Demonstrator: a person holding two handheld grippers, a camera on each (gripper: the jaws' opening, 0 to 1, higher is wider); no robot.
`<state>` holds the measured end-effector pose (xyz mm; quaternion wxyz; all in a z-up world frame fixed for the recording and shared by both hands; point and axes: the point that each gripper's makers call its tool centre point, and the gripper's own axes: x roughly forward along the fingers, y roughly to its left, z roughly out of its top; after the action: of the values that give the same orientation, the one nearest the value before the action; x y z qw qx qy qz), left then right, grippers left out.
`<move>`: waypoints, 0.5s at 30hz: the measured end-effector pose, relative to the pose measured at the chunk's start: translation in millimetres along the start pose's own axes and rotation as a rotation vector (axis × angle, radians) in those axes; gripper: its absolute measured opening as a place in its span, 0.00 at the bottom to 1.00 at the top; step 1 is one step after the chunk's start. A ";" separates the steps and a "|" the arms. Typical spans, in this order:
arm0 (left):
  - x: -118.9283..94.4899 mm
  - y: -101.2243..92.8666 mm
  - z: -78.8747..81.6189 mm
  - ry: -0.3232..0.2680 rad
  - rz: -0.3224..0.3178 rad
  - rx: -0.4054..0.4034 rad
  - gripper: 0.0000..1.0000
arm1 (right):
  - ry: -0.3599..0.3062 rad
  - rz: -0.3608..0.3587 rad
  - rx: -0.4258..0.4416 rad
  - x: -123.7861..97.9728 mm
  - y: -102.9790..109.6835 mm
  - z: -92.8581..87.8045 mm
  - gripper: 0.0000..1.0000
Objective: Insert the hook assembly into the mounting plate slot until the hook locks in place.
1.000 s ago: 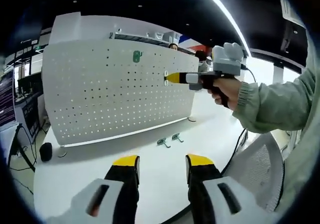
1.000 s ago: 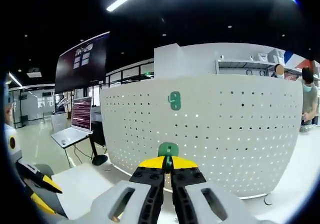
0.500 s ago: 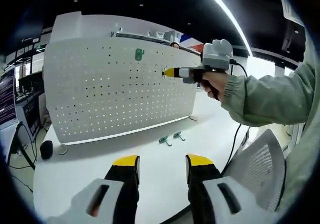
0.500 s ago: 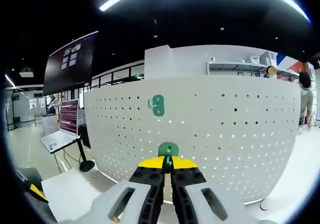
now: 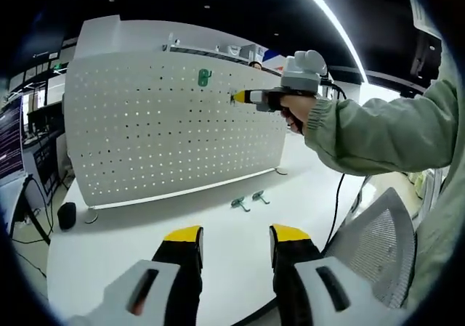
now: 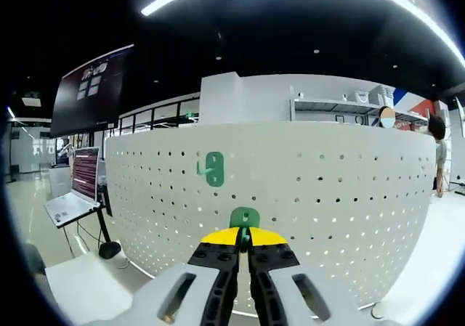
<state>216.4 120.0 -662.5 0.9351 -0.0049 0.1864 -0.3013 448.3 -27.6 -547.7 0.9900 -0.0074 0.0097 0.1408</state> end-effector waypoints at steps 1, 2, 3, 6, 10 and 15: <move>0.3 -0.6 0.2 0.000 -0.001 0.000 0.38 | 0.001 0.000 0.001 1.8 0.1 0.8 0.01; 0.4 -0.8 0.2 -0.001 -0.002 -0.001 0.38 | -0.002 -0.009 -0.005 4.0 -0.7 2.1 0.01; 0.6 -1.1 0.3 -0.002 -0.002 -0.001 0.38 | -0.001 -0.011 -0.005 5.5 -1.0 2.7 0.01; 1.0 -1.5 -0.4 0.000 -0.004 -0.001 0.38 | -0.013 -0.021 0.002 7.8 -1.6 6.0 0.01; 1.3 -0.9 -0.6 0.002 -0.005 0.000 0.38 | -0.020 -0.026 -0.008 11.7 -1.6 8.9 0.01; 2.0 1.3 -0.3 0.002 -0.004 -0.001 0.38 | -0.028 -0.032 -0.014 18.0 -1.5 14.6 0.02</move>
<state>218.5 120.0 -663.6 0.9343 -0.0052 0.1875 -0.3031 466.2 -23.8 -533.5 0.9920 -0.0126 -0.0053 0.1252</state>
